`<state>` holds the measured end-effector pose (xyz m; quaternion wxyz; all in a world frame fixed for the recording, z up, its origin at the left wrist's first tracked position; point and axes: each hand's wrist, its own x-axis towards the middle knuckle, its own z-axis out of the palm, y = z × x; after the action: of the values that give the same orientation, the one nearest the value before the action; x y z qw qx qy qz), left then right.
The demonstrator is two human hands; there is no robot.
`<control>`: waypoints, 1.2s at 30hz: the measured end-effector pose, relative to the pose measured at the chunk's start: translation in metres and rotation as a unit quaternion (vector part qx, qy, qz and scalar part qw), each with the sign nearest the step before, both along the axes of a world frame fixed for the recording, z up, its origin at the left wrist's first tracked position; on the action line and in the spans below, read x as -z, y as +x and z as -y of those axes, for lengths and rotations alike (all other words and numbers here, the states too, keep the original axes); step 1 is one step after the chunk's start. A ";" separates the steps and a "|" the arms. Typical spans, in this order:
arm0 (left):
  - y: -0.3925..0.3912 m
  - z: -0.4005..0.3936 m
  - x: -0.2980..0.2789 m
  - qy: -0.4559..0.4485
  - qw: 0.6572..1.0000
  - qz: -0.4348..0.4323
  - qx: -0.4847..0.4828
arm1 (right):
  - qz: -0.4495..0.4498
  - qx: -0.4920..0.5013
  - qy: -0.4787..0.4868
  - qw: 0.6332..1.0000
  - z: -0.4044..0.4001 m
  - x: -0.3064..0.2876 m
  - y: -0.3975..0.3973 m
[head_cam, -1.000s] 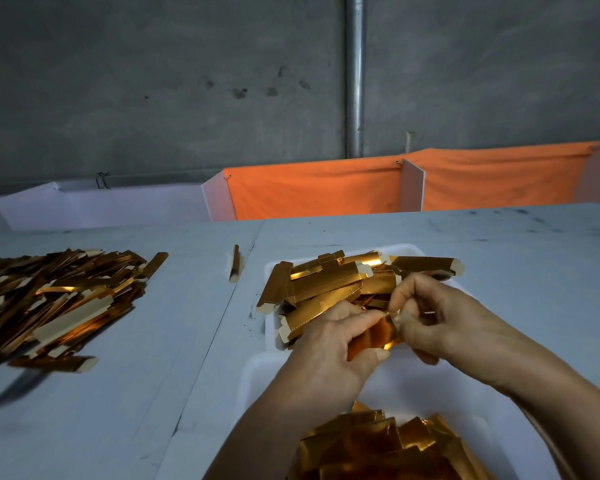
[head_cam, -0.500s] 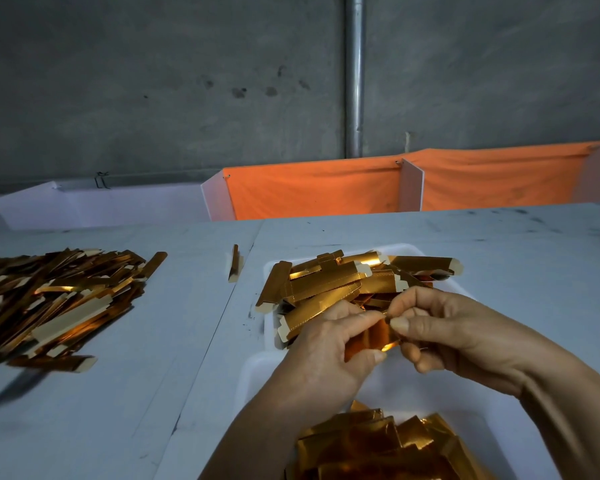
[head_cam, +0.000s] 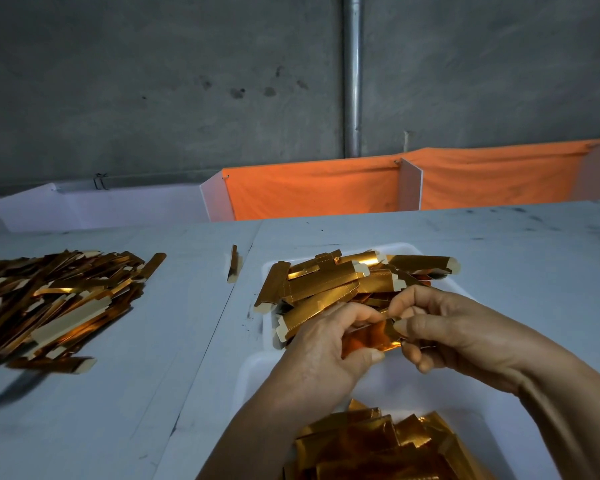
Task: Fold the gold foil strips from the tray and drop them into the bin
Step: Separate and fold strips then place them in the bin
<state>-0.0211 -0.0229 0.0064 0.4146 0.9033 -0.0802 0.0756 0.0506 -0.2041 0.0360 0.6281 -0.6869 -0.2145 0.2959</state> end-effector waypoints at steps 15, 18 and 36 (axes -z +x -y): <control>-0.002 -0.001 -0.004 -0.014 1.000 0.024 -0.011 | -0.007 0.072 0.058 0.996 -0.011 0.000 -0.004; -0.001 -0.002 -0.004 -0.032 0.999 0.016 -0.010 | -0.026 0.070 0.078 0.994 -0.010 0.000 -0.003; -0.003 -0.003 -0.003 -0.002 0.999 0.047 -0.003 | 0.103 0.025 -0.011 0.994 -0.009 0.002 -0.005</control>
<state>-0.0240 -0.0200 0.0095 0.4117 0.8983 -0.0969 0.1192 0.0454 -0.1954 0.0343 0.6023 -0.7257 -0.2580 0.2099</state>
